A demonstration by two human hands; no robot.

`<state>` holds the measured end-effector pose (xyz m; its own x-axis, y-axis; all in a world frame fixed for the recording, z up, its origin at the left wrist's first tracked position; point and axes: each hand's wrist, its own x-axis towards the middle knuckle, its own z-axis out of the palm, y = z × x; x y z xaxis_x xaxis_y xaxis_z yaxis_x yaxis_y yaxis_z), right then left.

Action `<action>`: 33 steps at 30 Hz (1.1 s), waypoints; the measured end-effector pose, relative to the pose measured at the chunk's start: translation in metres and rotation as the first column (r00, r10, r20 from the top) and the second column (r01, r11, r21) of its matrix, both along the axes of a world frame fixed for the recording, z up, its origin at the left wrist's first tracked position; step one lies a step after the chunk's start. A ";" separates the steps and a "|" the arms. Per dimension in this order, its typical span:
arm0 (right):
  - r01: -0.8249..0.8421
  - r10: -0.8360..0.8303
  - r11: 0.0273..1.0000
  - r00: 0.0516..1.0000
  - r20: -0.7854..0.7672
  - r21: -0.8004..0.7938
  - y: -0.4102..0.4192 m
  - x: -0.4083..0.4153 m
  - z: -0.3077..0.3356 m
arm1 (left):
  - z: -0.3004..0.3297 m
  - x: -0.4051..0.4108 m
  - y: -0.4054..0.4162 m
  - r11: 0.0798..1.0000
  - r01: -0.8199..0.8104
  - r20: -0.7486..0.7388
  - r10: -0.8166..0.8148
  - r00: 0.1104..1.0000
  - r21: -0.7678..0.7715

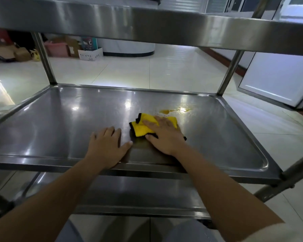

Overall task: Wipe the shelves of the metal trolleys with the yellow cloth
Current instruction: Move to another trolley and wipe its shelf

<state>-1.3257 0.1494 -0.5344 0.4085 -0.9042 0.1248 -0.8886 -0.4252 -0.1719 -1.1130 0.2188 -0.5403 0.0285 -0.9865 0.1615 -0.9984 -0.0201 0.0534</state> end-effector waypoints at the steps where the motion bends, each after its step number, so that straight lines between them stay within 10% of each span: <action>1: 0.029 -0.030 0.999 1.000 -0.003 -0.026 -0.004 -0.016 -0.002 | -0.001 0.001 0.000 1.000 0.010 -0.001 -0.010 1.000 -0.006; 11: 0.588 -0.586 0.809 0.808 0.055 -0.019 -0.028 -0.087 0.004 | -0.003 -0.002 0.001 1.000 -0.014 -0.030 0.014 0.999 0.011; 22: 0.041 -0.042 0.997 0.999 0.010 0.069 -0.042 0.032 0.005 | 0.006 -0.005 0.005 0.998 0.007 -0.028 -0.006 1.000 0.055; 33: 0.542 -0.542 0.840 0.840 0.036 0.013 -0.074 -0.164 0.010 | -0.002 -0.007 0.010 0.998 0.024 0.013 -0.025 1.000 0.065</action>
